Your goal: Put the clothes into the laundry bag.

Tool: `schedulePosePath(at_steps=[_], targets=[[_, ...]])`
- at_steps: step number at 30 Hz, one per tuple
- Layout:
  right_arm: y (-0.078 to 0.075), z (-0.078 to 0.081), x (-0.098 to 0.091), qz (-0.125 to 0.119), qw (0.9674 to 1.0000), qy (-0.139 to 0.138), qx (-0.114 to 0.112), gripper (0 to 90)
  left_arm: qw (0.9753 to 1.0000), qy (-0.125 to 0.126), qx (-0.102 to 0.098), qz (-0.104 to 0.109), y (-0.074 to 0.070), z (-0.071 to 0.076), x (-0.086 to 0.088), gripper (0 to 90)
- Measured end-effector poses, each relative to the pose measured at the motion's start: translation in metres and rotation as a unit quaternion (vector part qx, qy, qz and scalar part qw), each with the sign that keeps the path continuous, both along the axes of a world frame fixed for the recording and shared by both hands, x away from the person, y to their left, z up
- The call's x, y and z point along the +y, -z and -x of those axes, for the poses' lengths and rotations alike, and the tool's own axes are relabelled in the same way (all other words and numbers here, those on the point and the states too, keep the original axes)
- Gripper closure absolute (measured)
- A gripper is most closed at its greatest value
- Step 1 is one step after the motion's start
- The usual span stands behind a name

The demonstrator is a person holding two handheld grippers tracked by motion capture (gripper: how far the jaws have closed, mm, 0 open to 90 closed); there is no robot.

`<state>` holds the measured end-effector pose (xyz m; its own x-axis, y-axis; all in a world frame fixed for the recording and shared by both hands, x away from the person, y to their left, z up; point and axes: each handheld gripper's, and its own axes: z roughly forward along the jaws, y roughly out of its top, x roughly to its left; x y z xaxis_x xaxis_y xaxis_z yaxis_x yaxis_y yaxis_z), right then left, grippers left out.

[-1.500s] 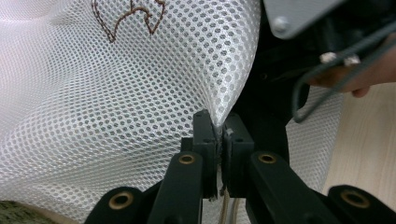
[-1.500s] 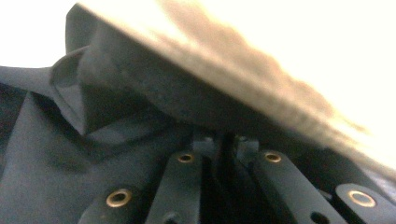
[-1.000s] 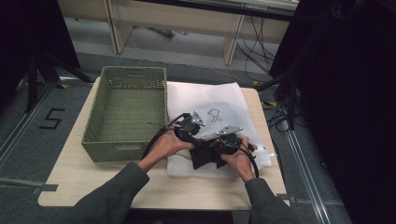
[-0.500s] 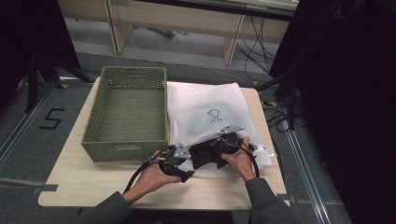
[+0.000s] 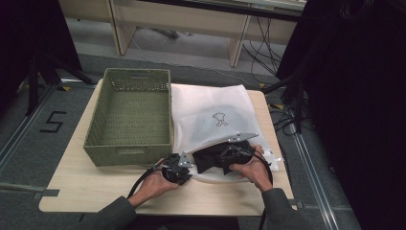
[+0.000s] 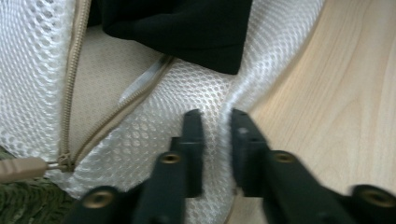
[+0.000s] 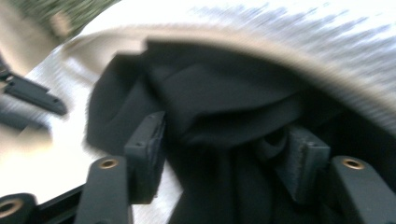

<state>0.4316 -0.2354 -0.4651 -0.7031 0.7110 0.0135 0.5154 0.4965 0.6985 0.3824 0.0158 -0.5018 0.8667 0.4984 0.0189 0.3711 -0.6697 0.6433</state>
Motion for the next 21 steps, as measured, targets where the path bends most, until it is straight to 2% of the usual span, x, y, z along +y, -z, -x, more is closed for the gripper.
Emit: schedulePosePath(at_steps=[1, 3, 4, 5, 6, 8, 9, 10, 11, 12, 13, 14, 16, 18, 20, 21], targets=[[0.001, 0.004, 0.001, 0.002, 0.9999, -0.005, 0.012, 39.0, 1.0000, -0.001, 0.002, 0.000, 0.000, 0.003, -0.001, 83.7], [0.003, 0.009, 0.003, 0.013, 0.9996, -0.013, 0.023, 38.0, 0.9998, 0.017, 0.002, -0.014, -0.003, 0.007, -0.001, 85.3], [0.006, 0.010, 0.004, 0.022, 0.9993, -0.019, 0.025, 37.8, 0.9989, 0.035, -0.001, -0.030, -0.005, 0.008, 0.000, 86.0], [0.007, 0.013, 0.007, 0.017, 0.9988, -0.015, 0.043, 37.8, 0.9989, 0.036, 0.006, -0.030, -0.005, 0.011, 0.000, 86.1], [0.010, 0.011, 0.007, 0.031, 0.9986, -0.026, 0.033, 37.8, 0.9985, 0.042, 0.002, -0.034, -0.005, 0.012, 0.001, 86.2], [0.013, 0.013, 0.011, 0.042, 0.9975, -0.026, 0.051, 39.1, 0.9986, 0.040, 0.003, -0.033, -0.004, 0.018, 0.003, 86.2], [0.015, 0.014, 0.014, 0.055, 0.9966, -0.031, 0.053, 42.3, 0.9979, 0.051, -0.001, -0.040, -0.005, 0.018, 0.005, 86.2], [0.018, 0.015, 0.017, 0.061, 0.9962, -0.034, 0.051, 46.5, 0.9987, 0.040, 0.006, -0.030, -0.003, 0.021, 0.005, 86.2], [0.020, 0.015, 0.019, 0.080, 0.9949, -0.034, 0.050, 53.5, 0.9985, 0.043, 0.008, -0.033, -0.004, 0.021, 0.007, 86.2], [0.022, 0.015, 0.021, 0.104, 0.9930, -0.040, 0.038, 61.2, 0.9986, 0.042, 0.007, -0.032, -0.004, 0.021, 0.007, 86.2], [0.023, 0.013, 0.022, 0.116, 0.9918, -0.049, 0.020, 67.3, 0.9986, 0.042, 0.006, -0.032, -0.003, 0.022, 0.007, 86.3], [0.022, 0.010, 0.022, 0.123, 0.9910, -0.046, 0.024, 73.8, 0.9982, 0.048, 0.000, -0.036, -0.004, 0.021, 0.007, 86.3], [0.023, 0.005, 0.022, 0.121, 0.9916, -0.043, 0.011, 81.7, 0.9987, 0.040, 0.008, -0.031, -0.003, 0.022, 0.007, 86.3], [0.025, -0.001, 0.026, 0.130, 0.9911, -0.027, -0.013, 83.3, 0.9987, 0.039, 0.008, -0.031, -0.003, 0.022, 0.006, 86.3], [0.023, -0.011, 0.028, 0.141, 0.9897, -0.017, -0.014, 83.7, 0.9987, 0.040, 0.006, -0.032, -0.004, 0.022, 0.006, 86.3], [0.022, -0.019, 0.028, 0.143, 0.9894, -0.011, -0.024, 83.8, 0.9987, 0.040, 0.002, -0.031, -0.004, 0.022, 0.006, 86.3]])
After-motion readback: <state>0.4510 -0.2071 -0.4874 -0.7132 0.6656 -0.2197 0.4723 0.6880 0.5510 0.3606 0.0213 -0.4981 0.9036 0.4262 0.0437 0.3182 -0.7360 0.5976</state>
